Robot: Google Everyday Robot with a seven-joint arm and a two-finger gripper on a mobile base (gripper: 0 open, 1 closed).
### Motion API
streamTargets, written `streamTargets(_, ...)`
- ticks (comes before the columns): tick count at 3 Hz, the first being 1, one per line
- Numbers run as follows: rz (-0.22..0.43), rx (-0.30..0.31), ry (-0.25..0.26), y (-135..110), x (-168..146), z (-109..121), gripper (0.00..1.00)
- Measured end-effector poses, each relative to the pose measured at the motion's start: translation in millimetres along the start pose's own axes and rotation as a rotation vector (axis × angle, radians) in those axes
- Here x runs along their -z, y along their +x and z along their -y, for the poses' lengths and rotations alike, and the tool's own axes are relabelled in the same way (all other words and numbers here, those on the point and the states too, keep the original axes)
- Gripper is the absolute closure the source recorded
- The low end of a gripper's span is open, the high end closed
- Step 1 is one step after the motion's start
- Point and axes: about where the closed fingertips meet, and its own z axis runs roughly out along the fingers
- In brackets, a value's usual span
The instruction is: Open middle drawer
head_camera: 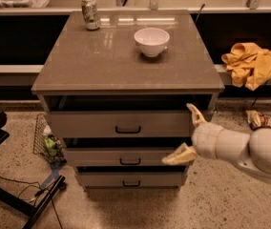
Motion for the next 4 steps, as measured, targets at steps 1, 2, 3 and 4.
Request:
streamTargets(1, -0.03, -0.018, -0.013, 33, 28, -23, 0.0)
streamTargets(2, -0.067, -0.026, -0.054, 100, 63, -60, 0.0)
streamTargets(3, -0.087, -0.005, -0.121, 139, 55, -78, 0.0)
streamTargets(4, -0.133, 0.03, -0.2, 163, 32, -87, 0.0)
